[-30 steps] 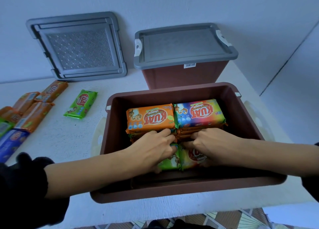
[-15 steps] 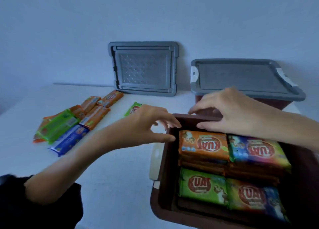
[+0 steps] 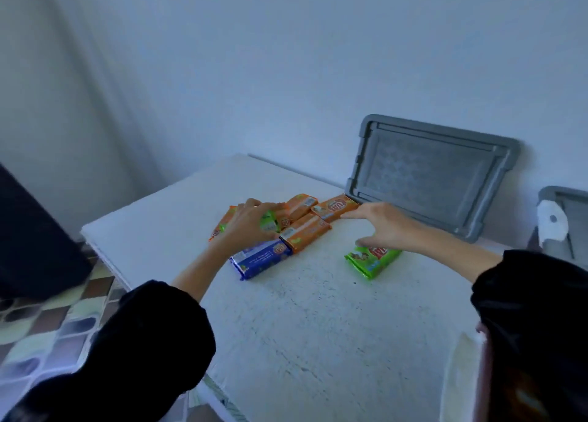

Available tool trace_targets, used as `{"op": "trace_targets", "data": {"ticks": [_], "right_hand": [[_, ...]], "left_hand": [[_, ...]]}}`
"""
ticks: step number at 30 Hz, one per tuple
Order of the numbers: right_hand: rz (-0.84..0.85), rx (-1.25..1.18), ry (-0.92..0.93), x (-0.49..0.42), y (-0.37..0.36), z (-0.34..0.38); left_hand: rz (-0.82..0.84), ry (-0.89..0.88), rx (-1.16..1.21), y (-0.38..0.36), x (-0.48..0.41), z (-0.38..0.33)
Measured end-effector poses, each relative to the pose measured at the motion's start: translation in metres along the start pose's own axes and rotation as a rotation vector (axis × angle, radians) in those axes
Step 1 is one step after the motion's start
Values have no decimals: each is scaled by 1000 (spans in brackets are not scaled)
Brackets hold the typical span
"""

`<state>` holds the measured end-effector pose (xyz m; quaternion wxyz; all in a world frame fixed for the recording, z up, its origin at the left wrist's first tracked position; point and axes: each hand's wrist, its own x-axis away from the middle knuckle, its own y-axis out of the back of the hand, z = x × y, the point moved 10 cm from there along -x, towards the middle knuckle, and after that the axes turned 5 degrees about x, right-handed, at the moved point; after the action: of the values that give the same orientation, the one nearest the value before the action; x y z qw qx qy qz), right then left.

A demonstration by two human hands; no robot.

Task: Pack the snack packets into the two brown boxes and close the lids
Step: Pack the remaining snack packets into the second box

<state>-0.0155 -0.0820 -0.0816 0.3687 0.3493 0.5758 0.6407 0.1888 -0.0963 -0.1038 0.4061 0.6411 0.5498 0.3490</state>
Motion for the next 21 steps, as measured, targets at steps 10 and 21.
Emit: {"op": "trace_targets", "data": {"ticks": [10, 21], "right_hand": [[497, 114, 112, -13, -87, -33], [287, 94, 64, -22, -78, -42]], "left_hand": [[-93, 54, -111, -22, -28, 64], [-212, 16, -172, -13, -26, 56]]}}
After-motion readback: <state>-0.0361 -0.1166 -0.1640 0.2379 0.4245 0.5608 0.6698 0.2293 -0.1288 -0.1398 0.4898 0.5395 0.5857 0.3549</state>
